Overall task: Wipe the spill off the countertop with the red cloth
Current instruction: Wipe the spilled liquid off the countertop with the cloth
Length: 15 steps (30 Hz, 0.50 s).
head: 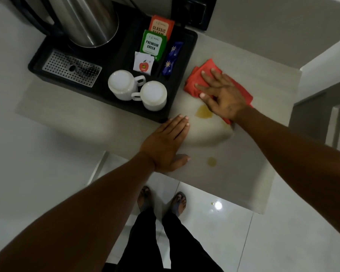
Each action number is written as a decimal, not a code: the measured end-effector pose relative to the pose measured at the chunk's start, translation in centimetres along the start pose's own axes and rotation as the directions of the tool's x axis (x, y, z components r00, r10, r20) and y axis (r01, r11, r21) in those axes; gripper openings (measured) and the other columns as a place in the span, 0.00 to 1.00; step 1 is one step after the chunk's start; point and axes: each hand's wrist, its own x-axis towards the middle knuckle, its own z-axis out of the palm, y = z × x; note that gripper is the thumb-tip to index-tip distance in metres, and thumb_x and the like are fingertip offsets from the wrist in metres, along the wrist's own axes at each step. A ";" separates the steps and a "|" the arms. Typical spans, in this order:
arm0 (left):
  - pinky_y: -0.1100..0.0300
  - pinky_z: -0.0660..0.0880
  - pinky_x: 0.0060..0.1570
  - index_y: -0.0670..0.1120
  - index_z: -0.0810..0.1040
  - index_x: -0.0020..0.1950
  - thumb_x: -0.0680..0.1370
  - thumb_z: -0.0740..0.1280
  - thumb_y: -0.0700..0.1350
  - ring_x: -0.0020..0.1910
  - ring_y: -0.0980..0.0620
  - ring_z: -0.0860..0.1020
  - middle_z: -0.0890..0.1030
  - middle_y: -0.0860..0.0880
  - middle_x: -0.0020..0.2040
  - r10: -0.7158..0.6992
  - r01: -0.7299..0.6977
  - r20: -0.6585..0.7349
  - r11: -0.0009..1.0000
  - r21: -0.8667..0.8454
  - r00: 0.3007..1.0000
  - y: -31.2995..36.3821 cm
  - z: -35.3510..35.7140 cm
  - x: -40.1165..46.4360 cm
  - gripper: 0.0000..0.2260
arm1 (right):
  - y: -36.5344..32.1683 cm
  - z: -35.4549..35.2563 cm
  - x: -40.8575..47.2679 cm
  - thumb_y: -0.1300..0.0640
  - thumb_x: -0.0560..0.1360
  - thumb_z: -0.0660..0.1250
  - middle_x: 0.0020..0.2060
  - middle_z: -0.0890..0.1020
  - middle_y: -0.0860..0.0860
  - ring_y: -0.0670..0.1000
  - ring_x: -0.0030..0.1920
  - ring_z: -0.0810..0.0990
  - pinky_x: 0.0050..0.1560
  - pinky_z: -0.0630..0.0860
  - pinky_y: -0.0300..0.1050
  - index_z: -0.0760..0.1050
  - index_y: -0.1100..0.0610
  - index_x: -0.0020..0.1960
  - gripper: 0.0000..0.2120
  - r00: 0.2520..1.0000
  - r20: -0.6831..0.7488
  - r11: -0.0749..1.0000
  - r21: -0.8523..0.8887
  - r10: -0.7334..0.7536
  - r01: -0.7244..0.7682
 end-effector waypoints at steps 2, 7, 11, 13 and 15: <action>0.44 0.55 0.80 0.37 0.57 0.81 0.79 0.60 0.64 0.83 0.41 0.52 0.57 0.37 0.83 -0.039 0.039 0.008 0.999 -0.002 0.999 0.2 -0.2 -0.4 0.41 | -0.9 0.4 -3.2 0.43 0.83 0.56 0.77 0.64 0.51 0.56 0.79 0.55 0.77 0.53 0.60 0.72 0.47 0.72 0.20 0.999 -0.022 0.999 -0.004 -0.048 0.048; 0.44 0.53 0.81 0.36 0.57 0.80 0.79 0.61 0.63 0.83 0.40 0.53 0.58 0.36 0.82 -0.108 0.109 -0.056 0.994 0.020 0.993 0.7 0.7 -2.6 0.40 | 0.1 -0.2 -6.8 0.45 0.82 0.57 0.77 0.65 0.55 0.59 0.78 0.58 0.76 0.56 0.60 0.71 0.48 0.73 0.21 0.996 -0.053 0.998 0.002 0.069 -0.069; 0.45 0.52 0.82 0.36 0.56 0.81 0.80 0.58 0.64 0.83 0.40 0.52 0.58 0.36 0.82 -0.110 0.111 -0.045 0.994 0.018 0.993 0.5 0.7 -2.3 0.40 | -0.5 -0.4 -2.0 0.43 0.82 0.52 0.79 0.59 0.56 0.62 0.79 0.53 0.77 0.52 0.63 0.65 0.48 0.77 0.24 0.995 -0.033 0.994 -0.051 0.096 -0.098; 0.45 0.52 0.82 0.35 0.56 0.80 0.80 0.58 0.64 0.83 0.40 0.53 0.58 0.36 0.82 -0.124 0.124 -0.036 0.992 0.017 0.992 0.6 0.6 -2.3 0.40 | -2.0 0.1 -0.2 0.43 0.83 0.52 0.80 0.57 0.55 0.62 0.79 0.50 0.77 0.48 0.63 0.64 0.48 0.77 0.24 0.996 0.009 0.995 -0.050 0.090 -0.089; 0.45 0.52 0.82 0.35 0.57 0.80 0.79 0.60 0.63 0.82 0.39 0.55 0.59 0.35 0.82 -0.117 0.118 -0.043 0.993 0.011 0.992 0.8 0.6 -2.5 0.40 | -3.8 0.4 -0.8 0.47 0.83 0.56 0.79 0.58 0.55 0.62 0.79 0.51 0.77 0.47 0.61 0.67 0.49 0.75 0.22 0.998 0.045 0.998 -0.050 0.035 -0.033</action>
